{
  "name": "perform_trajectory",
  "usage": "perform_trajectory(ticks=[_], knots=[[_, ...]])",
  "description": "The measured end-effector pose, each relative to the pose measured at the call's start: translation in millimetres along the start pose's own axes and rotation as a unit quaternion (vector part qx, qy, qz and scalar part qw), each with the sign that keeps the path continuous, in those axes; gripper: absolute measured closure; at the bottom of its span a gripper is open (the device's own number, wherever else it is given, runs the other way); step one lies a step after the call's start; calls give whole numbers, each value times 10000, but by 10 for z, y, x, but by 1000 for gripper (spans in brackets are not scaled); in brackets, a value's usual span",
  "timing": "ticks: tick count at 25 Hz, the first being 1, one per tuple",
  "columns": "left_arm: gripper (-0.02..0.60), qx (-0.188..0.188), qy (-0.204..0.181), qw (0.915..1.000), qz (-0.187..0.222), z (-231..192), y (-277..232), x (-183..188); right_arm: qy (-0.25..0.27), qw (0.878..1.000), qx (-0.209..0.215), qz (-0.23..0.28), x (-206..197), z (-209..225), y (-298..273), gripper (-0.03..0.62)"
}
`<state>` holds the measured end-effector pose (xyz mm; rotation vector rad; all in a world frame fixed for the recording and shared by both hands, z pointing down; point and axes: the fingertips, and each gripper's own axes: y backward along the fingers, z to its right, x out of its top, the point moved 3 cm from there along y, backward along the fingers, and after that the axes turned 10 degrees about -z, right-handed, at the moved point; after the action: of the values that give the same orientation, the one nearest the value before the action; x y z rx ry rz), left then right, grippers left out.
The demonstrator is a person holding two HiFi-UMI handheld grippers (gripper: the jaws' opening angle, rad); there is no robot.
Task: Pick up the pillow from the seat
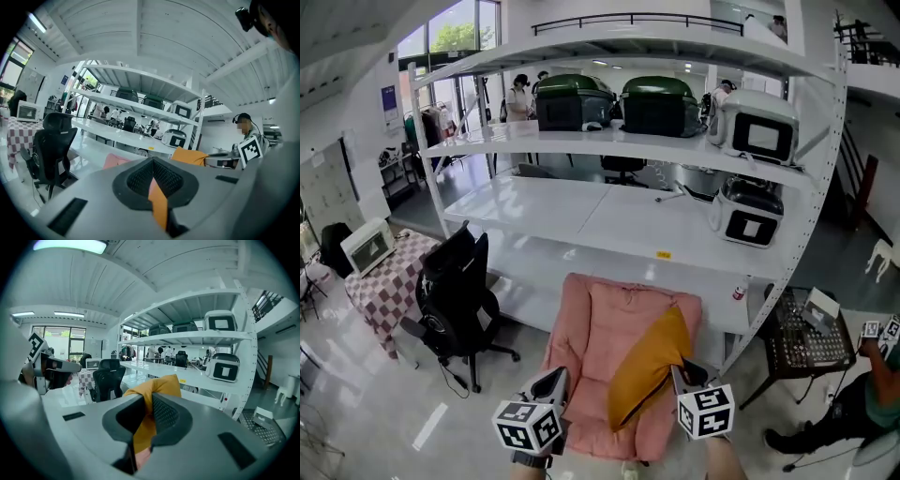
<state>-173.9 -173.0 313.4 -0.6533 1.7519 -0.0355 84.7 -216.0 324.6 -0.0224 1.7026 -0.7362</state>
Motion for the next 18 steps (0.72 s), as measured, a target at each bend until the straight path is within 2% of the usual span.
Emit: perform_trajectory(ticks=[9, 18], knots=[[576, -56, -177, 9992, 367, 79, 316, 298, 13, 9990, 41, 442, 315, -92, 311, 566], [576, -42, -388, 9978, 539, 130, 513, 394, 133, 9975, 12, 688, 477, -211, 512, 566]])
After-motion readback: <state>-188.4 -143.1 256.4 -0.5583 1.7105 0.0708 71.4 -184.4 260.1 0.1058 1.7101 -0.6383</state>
